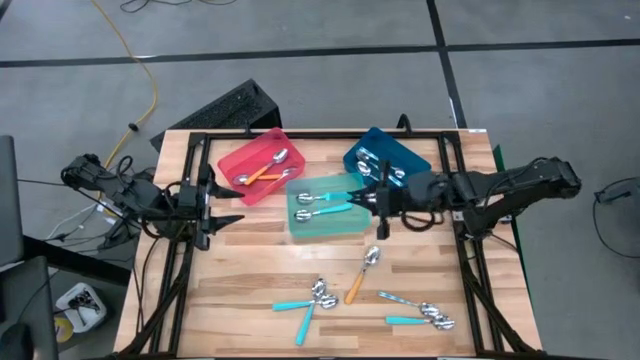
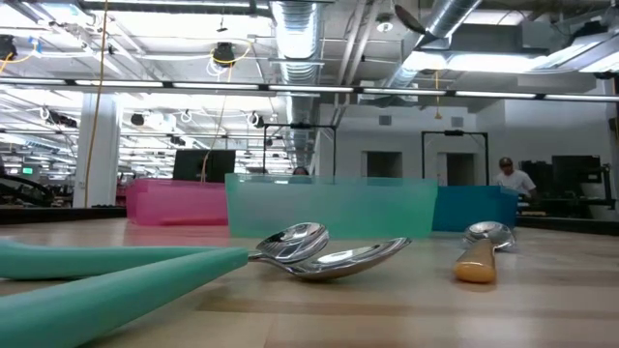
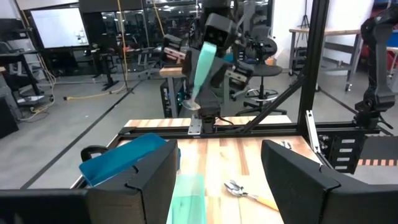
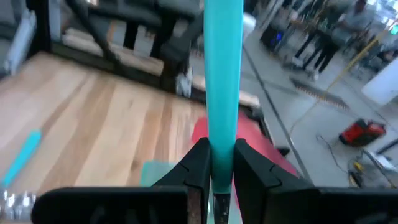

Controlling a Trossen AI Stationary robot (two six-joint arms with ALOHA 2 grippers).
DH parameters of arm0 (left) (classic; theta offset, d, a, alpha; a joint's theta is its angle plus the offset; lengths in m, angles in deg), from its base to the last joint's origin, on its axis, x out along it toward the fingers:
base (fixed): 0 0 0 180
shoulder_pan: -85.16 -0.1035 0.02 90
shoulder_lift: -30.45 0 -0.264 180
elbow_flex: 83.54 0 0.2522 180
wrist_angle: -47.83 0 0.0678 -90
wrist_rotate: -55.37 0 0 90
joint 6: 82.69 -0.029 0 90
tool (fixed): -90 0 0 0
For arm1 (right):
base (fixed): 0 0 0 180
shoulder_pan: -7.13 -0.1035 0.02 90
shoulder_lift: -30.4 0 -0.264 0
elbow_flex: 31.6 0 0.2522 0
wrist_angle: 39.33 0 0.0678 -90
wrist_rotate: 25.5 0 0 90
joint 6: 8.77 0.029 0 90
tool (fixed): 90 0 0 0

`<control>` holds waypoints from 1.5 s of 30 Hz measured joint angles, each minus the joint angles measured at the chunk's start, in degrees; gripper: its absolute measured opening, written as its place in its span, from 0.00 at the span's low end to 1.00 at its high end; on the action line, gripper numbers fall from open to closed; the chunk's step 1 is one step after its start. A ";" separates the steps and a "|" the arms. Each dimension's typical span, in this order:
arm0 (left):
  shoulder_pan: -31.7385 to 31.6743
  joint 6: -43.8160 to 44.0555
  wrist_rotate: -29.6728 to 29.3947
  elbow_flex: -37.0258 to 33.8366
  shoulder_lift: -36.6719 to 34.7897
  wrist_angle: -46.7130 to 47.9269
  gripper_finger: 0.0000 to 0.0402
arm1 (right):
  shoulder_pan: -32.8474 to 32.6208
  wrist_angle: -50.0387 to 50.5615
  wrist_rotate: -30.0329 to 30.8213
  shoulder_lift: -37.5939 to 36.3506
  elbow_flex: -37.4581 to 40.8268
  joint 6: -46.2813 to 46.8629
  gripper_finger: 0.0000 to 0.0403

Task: Sort silverware by color (type)
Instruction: Put the blue spoon into the green bin

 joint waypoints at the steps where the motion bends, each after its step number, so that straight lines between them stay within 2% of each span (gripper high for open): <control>1: 0.00 -0.02 -0.02 0.00 0.00 0.04 0.54 | 0.52 -3.42 -0.70 -0.83 1.74 0.22 0.19; 8: 0.00 -0.27 0.02 0.00 0.00 0.54 0.54 | 4.65 -21.63 -7.93 -3.43 13.72 0.85 0.19; 15: 0.00 -0.35 0.09 0.00 -0.42 1.15 0.54 | 9.66 -38.60 -17.03 -1.30 21.20 2.81 0.19; 19: 0.00 -0.50 0.10 0.00 -1.00 1.44 0.54 | 12.45 -44.65 -20.41 1.41 22.31 3.96 0.19; 24: 0.00 -0.48 0.14 0.00 -1.05 3.16 0.54 | 15.88 -49.58 -29.13 6.91 22.31 6.23 0.19; 32: 0.00 0.31 0.18 -0.02 -1.24 5.38 0.54 | 20.86 -59.92 -39.62 17.10 22.31 12.70 0.19; 38: 0.00 0.72 0.31 -0.02 -1.37 6.08 0.54 | 22.65 -63.39 -44.25 23.62 22.28 17.05 0.19; 45: 0.02 1.02 0.37 -0.02 -1.33 7.28 0.54 | 23.73 -68.86 -46.04 29.30 22.24 19.71 0.19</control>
